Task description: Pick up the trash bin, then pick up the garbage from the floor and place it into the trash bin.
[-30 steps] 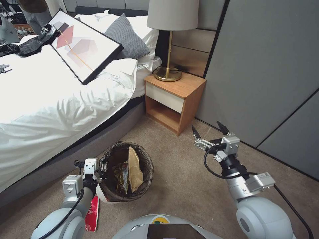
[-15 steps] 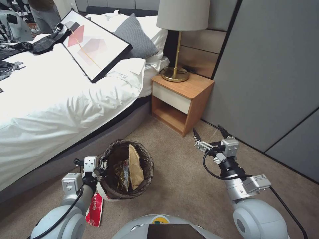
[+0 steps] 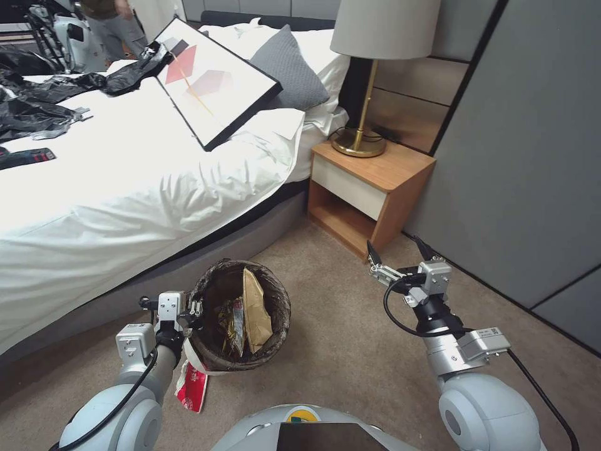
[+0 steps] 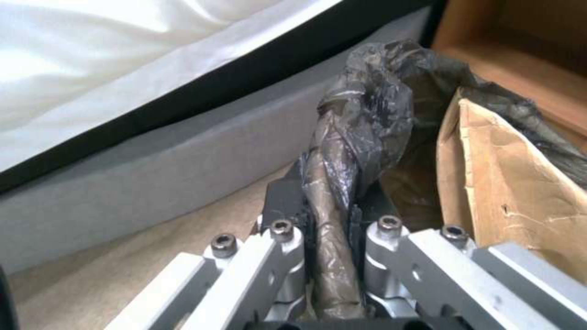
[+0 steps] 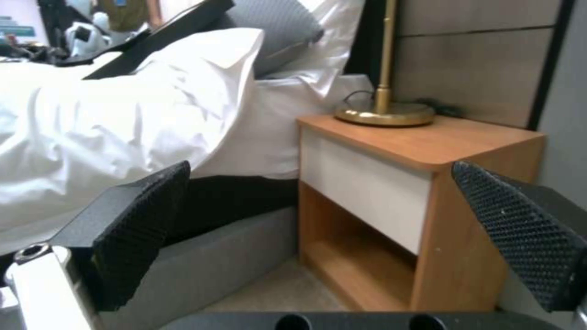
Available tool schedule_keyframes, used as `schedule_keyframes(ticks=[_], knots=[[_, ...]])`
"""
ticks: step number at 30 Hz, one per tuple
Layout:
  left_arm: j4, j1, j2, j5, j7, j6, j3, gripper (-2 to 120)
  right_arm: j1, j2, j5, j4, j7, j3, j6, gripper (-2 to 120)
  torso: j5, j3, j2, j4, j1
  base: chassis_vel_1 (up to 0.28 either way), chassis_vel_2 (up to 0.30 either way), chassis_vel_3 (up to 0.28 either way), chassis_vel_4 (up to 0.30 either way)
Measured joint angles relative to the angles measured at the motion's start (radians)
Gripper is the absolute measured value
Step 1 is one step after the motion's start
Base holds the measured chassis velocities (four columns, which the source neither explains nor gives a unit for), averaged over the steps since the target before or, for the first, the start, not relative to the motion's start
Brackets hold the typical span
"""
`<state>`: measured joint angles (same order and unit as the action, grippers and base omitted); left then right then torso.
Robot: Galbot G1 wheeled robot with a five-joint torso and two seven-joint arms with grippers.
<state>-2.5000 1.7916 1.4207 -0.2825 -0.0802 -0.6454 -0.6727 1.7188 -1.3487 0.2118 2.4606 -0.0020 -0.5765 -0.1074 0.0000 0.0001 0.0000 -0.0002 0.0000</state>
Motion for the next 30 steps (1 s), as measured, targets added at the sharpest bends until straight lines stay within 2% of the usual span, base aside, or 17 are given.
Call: schedule_keyframes(ticks=[30], knots=[[0.000,0.023,0.010,0.004,-0.002,0.001,-0.008,7,-0.001,-0.002,0.003,-0.039,0.000,0.011,0.011,100,0.0000,0.000,0.000,0.0002,0.000,0.073,0.071,0.072,0.073]])
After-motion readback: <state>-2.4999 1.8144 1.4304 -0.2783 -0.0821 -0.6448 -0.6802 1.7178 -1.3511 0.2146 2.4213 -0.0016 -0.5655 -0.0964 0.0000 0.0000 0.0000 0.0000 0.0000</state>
